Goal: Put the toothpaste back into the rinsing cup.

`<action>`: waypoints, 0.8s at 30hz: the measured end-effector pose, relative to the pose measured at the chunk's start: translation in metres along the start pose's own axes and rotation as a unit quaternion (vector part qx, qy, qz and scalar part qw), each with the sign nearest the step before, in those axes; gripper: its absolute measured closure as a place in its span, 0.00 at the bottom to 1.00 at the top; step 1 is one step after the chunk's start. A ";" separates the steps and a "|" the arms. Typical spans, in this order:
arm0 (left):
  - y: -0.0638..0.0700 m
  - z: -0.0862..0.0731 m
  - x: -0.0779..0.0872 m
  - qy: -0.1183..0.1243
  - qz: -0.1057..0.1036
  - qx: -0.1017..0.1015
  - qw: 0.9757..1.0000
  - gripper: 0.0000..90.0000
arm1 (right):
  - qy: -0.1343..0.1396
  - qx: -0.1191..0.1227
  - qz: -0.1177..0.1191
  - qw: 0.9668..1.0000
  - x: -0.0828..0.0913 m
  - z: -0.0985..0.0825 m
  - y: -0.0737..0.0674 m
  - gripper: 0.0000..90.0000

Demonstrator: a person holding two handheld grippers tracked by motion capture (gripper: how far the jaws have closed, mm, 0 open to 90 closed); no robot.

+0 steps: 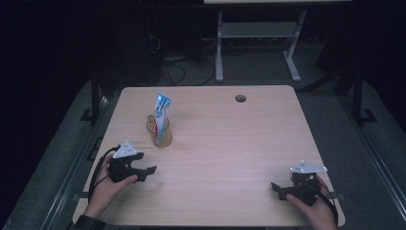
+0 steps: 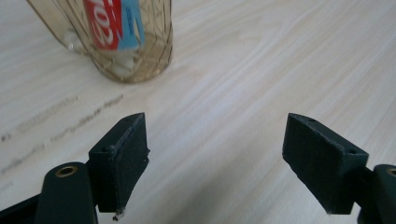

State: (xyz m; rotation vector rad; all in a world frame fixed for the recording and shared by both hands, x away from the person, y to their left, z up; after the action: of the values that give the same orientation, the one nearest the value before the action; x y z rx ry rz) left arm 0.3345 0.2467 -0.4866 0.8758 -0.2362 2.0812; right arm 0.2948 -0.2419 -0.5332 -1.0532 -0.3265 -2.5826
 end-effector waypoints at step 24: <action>0.011 -0.045 -0.002 -0.025 0.046 0.007 0.999 0.21 | 0.000 0.000 0.000 1.000 0.000 0.000 0.000 0.00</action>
State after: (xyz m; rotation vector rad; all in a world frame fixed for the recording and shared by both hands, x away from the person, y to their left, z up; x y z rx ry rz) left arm 0.3044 0.2588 -0.5197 0.9422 -0.2946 2.1498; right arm 0.2947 -0.2418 -0.5332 -1.0531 -0.3269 -2.5813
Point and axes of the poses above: each handheld gripper's, and its own axes: x roughly backward along the jaws, z roughly out of its top, y roughly to its right, the point moved 7 cm from there along -x, roughly forward along the jaws, and after that the axes turned 9 degrees about -z, right-handed, at the moved point
